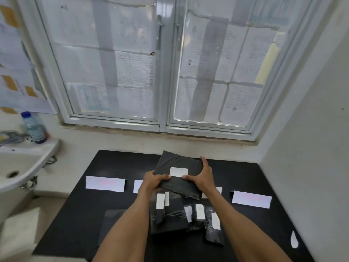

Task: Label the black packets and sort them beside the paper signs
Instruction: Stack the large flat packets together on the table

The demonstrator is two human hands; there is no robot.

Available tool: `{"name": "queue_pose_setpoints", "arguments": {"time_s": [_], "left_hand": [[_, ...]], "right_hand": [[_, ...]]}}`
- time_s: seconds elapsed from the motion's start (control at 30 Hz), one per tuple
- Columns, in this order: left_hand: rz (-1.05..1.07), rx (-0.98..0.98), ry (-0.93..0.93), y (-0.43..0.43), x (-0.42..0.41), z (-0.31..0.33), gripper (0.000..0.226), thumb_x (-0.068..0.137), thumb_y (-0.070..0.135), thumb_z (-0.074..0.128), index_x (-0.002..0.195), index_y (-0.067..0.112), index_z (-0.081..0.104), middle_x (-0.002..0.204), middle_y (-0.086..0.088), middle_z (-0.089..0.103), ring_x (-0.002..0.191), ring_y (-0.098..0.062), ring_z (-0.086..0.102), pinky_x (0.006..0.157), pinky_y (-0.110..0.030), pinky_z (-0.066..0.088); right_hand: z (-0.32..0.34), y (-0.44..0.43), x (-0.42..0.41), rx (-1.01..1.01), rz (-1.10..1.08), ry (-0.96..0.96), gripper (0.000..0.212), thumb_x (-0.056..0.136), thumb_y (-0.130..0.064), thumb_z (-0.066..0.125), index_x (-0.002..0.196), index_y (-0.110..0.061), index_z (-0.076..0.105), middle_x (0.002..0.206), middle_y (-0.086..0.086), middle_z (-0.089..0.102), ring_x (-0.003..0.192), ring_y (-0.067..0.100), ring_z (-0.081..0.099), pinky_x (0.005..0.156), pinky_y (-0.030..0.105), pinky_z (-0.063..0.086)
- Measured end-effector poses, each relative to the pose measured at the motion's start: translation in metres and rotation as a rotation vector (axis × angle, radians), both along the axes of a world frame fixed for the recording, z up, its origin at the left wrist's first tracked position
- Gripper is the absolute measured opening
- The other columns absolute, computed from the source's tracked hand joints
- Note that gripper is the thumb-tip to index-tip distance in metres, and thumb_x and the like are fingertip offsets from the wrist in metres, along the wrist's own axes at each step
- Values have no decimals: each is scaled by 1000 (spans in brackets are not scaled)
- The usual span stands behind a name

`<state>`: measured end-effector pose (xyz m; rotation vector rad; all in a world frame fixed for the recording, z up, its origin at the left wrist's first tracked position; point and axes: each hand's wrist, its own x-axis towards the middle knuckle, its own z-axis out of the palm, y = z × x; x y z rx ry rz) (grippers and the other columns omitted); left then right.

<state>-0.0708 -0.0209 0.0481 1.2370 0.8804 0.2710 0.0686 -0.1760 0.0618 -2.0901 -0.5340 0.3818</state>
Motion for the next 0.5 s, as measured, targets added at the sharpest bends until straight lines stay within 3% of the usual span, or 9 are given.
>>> {"name": "queue_pose_setpoints", "arguments": {"time_s": [0.07, 0.17, 0.23, 0.37, 0.5], "left_hand": [[-15, 11, 21, 11, -13, -3, 39, 64, 14, 87, 95, 12, 64, 93, -6, 70, 80, -20, 70, 64, -32, 60], [59, 59, 53, 19, -26, -7, 44, 58, 37, 90, 88, 16, 66, 93, -4, 71, 87, -23, 69, 81, -42, 60], [137, 132, 93, 23, -32, -7, 45, 55, 48, 88, 82, 19, 67, 92, -4, 72, 88, -24, 68, 83, -44, 58], [259, 216, 124, 32, -46, -2, 46, 54, 68, 77, 69, 27, 65, 82, 5, 71, 77, -13, 65, 71, -32, 54], [324, 243, 215, 43, -59, -6, 58, 52, 78, 68, 74, 24, 68, 88, 2, 72, 81, -19, 63, 81, -37, 53]], "right_hand": [[-1, 9, -8, -31, 64, -15, 126, 49, -39, 94, 150, -31, 19, 141, 12, 33, 127, 29, 44, 107, 40, 41], [-2, 25, -24, -37, 96, -78, 129, 49, -42, 93, 151, -32, 16, 143, 14, 32, 128, 31, 43, 107, 42, 40], [-3, 36, -35, -16, 90, -116, 127, 50, -46, 92, 151, -32, 16, 139, 14, 35, 124, 30, 45, 103, 40, 43], [-2, 53, -48, 85, 82, -72, 123, 51, -48, 91, 150, -31, 19, 141, 9, 37, 127, 25, 42, 101, 34, 40], [-3, 67, -60, 125, 120, -19, 115, 57, -56, 85, 150, -29, 23, 148, 6, 34, 134, 24, 37, 102, 32, 36]]}}
